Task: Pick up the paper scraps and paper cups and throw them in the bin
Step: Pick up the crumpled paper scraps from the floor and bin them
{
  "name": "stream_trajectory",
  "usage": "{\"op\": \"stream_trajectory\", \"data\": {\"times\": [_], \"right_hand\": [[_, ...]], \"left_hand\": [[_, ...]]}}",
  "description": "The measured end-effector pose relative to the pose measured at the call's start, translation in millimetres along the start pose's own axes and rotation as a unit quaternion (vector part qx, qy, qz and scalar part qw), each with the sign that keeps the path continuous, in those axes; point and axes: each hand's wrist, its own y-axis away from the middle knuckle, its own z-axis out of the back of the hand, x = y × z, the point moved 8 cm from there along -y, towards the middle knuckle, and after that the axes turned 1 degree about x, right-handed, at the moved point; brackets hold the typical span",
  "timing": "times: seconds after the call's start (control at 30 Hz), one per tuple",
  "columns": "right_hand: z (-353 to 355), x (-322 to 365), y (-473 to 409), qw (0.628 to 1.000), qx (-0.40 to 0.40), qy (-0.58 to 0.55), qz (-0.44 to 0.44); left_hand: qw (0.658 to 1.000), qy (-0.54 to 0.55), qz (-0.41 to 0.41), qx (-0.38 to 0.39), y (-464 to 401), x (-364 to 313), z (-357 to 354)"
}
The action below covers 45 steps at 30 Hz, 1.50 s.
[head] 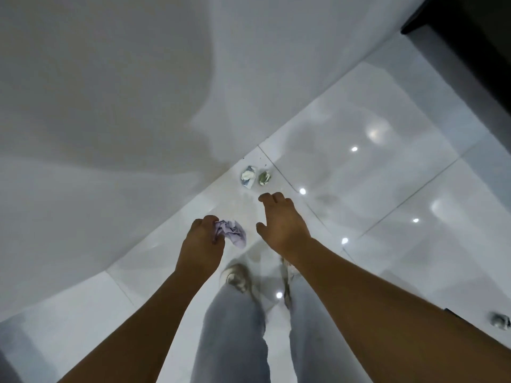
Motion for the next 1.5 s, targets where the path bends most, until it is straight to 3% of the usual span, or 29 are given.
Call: {"op": "stream_trajectory", "data": {"times": [0.2, 0.6, 0.87, 1.07, 1.23, 1.5], "right_hand": [[-48.5, -30.2, -72.8, 0.999, 0.000, 0.030, 0.022], [-171.9, -70.1, -278.2, 0.989, -0.050, 0.109, 0.082], [-197.6, -91.2, -332.3, 0.987, -0.036, 0.144, 0.064], [-199.7, -95.3, -319.9, 0.986, -0.033, 0.143, 0.080], [-179.8, -78.0, -258.4, 0.986, -0.014, 0.128, 0.106], [-53.1, -24.7, -73.7, 0.991, -0.001, 0.110, 0.079]], "left_hand": [[0.999, -0.032, -0.024, -0.002, -59.6, 26.9, -54.2], [0.997, -0.069, -0.035, -0.008, -196.9, 163.2, -152.0], [0.998, -0.060, -0.018, -0.005, -236.1, 192.0, -174.1], [0.997, -0.056, -0.052, -0.009, -245.1, 179.2, -167.7], [0.996, -0.067, -0.052, -0.020, -215.4, 150.8, -141.6], [0.998, -0.040, -0.051, 0.020, -69.5, 37.3, -47.2]]}}
